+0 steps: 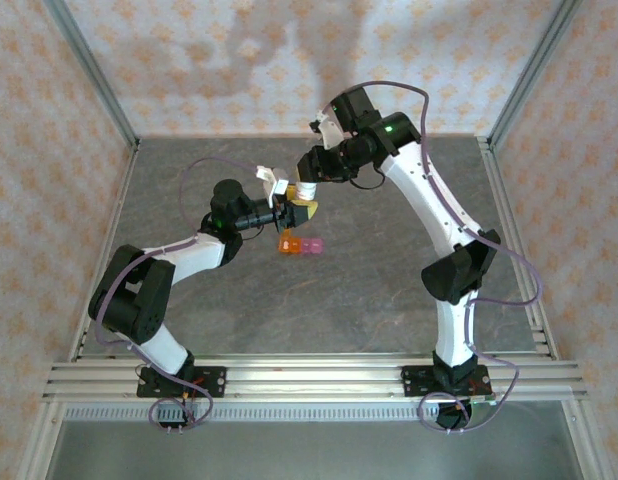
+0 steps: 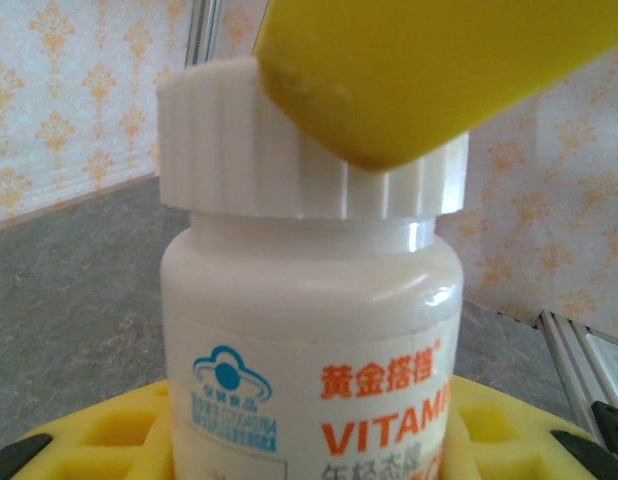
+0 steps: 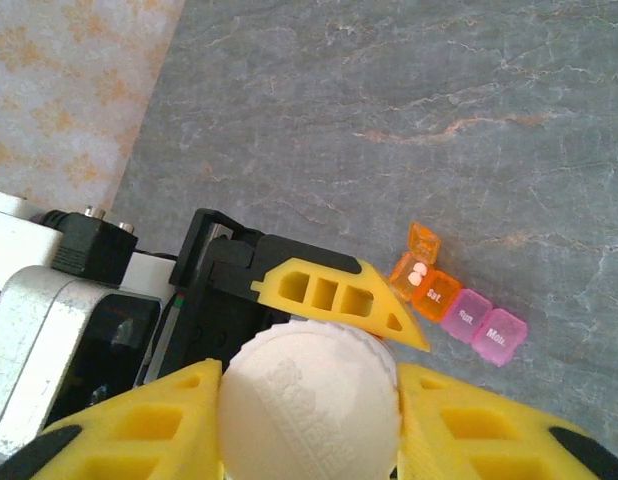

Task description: Sort the pills into containers

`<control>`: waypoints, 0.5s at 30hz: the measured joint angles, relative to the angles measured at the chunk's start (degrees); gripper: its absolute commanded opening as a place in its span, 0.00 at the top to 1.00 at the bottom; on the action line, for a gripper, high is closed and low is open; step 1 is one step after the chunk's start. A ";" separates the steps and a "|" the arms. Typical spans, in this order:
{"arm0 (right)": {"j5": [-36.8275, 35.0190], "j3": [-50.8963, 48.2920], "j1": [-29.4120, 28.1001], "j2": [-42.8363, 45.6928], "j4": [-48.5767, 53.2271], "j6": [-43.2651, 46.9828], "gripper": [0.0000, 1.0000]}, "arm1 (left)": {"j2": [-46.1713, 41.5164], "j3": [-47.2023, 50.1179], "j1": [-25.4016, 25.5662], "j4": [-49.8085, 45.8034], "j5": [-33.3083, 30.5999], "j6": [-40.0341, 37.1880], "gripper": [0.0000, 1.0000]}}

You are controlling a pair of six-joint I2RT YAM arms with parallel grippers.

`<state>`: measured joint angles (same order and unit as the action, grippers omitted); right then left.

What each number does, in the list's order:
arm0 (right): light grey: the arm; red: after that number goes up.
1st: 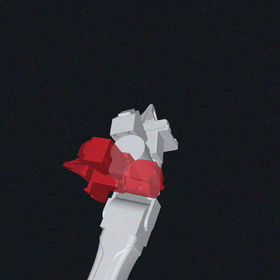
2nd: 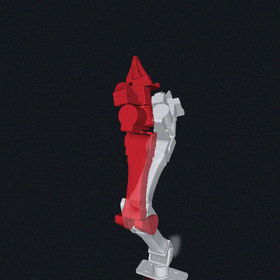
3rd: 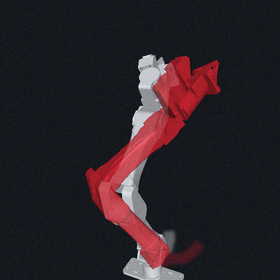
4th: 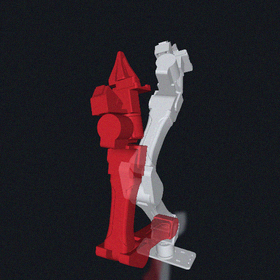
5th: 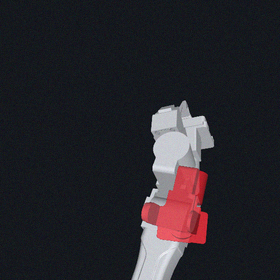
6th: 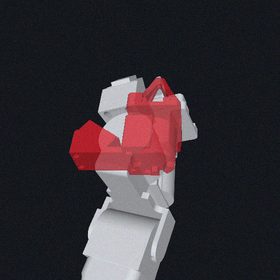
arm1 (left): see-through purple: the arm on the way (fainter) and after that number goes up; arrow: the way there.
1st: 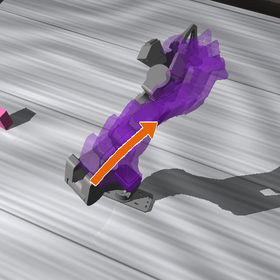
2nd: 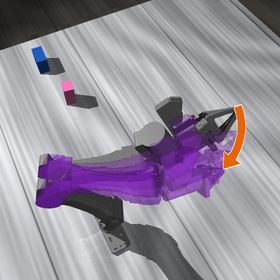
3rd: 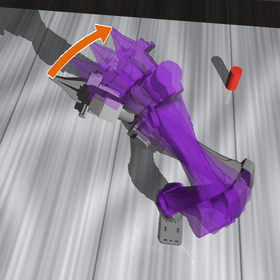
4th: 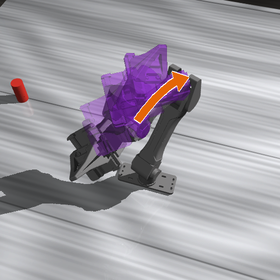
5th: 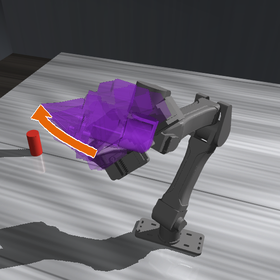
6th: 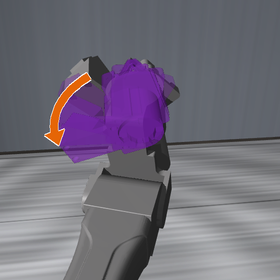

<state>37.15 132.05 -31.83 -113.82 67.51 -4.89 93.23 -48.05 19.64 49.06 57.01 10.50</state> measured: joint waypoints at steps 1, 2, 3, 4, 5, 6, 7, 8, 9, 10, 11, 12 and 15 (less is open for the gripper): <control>-0.17 -0.72 -0.02 0.31 -0.57 -0.37 0.64 | 0.00 0.00 -0.13 -0.04 0.00 0.04 1.00; -0.46 -1.81 -0.09 0.87 -1.44 -0.92 0.64 | 0.02 0.00 -0.20 -0.07 0.02 0.13 1.00; -0.98 -3.04 -0.26 1.49 -2.49 -1.68 0.64 | 0.02 0.00 -0.20 -0.20 0.04 0.17 1.00; -1.79 -4.33 -0.50 2.19 -3.48 -2.60 0.64 | 0.02 0.00 -0.20 -0.35 0.07 0.17 1.00; -2.97 -5.64 -0.90 2.95 -4.52 -3.69 0.64 | 0.02 0.00 -0.20 -0.50 0.11 0.17 1.00; -4.74 -7.04 -1.53 3.87 -5.60 -5.33 0.66 | 0.02 0.00 -0.20 -0.63 0.26 0.17 1.00; -6.25 -7.93 -2.05 4.50 -6.38 -6.45 0.68 | 0.02 0.00 -0.20 -0.70 0.37 0.17 1.00; -8.68 -9.14 -2.95 5.40 -7.39 -8.52 0.69 | 0.02 0.00 -0.20 -0.70 0.59 0.17 1.00; -10.88 -10.34 -3.76 6.25 -8.48 -10.45 0.69 | 0.02 0.00 -0.20 -0.70 0.85 0.15 1.00; -13.11 -11.63 -4.57 7.13 -9.55 -12.37 0.69 | 0.02 0.00 -0.24 -0.70 0.96 0.15 1.00; -15.47 -13.29 -5.46 8.13 -10.93 -14.62 0.69 | 0.04 0.00 -0.26 -0.70 1.14 0.13 1.00; -17.53 -15.08 -6.21 9.20 -12.57 -16.74 0.69 | 0.04 0.00 -0.31 -0.70 1.27 0.13 1.00; -20.85 -17.88 -7.28 10.82 -15.30 -21.00 0.68 | 0.02 0.00 -0.31 -0.70 1.33 0.11 1.00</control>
<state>16.29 114.17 -39.11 -103.00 52.21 -25.89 93.25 -48.05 19.33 48.36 58.35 10.61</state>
